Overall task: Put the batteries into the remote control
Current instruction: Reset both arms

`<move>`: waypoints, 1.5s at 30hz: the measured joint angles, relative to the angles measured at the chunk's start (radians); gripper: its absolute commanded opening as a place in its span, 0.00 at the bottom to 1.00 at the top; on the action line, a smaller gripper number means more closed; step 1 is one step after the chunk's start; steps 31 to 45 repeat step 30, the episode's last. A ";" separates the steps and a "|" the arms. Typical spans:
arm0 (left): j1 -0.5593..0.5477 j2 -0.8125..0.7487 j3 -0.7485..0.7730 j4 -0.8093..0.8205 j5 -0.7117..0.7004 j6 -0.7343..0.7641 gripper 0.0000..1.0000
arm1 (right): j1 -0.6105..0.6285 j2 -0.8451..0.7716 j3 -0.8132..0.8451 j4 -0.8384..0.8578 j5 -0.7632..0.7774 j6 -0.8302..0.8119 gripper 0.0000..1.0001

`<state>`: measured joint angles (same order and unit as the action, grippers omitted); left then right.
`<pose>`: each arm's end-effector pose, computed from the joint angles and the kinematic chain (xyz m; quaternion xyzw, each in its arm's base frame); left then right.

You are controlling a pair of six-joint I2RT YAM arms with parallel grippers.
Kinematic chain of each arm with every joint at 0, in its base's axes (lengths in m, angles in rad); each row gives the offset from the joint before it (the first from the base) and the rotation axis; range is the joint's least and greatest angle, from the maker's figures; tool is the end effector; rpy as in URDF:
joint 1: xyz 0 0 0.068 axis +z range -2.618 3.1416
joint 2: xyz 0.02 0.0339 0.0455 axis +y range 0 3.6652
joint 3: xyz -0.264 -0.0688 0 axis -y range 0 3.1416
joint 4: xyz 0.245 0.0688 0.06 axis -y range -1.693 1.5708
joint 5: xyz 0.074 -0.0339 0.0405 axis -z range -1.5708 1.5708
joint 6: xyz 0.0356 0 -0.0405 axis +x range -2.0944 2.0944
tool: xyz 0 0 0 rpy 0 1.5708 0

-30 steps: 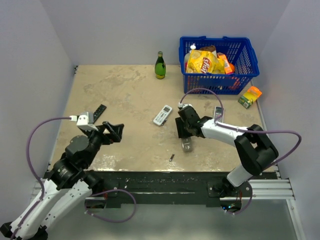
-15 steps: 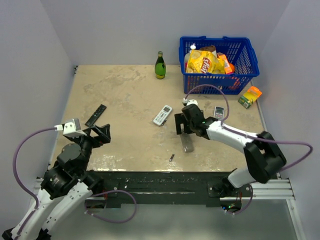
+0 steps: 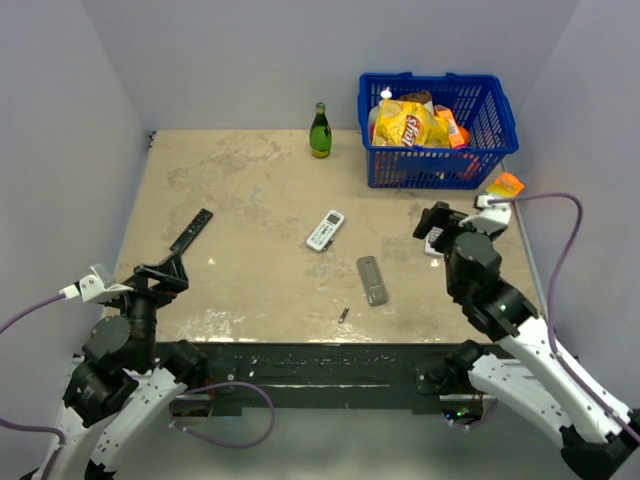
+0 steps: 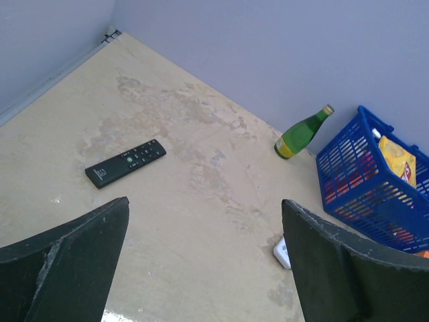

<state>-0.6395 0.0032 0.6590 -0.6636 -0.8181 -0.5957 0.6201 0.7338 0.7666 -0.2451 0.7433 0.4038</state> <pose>0.0251 0.0137 0.3105 -0.2658 0.6573 -0.1440 0.6904 0.1481 0.0762 0.3372 0.1486 0.7453 0.0404 0.6487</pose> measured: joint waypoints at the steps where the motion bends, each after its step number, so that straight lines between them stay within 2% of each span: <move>1: 0.002 0.000 0.004 0.002 -0.008 -0.005 1.00 | -0.001 -0.045 -0.013 0.004 0.018 0.000 0.98; 3: 0.004 0.000 0.005 -0.002 -0.024 -0.014 1.00 | 0.000 -0.185 -0.061 0.012 0.071 0.000 0.98; 12: 0.004 0.000 0.005 -0.012 -0.027 -0.014 1.00 | -0.002 -0.357 -0.138 0.074 0.106 -0.006 0.98; 45: 0.004 0.000 0.005 -0.012 -0.027 -0.015 1.00 | -0.002 -0.363 -0.146 0.106 0.107 -0.020 0.98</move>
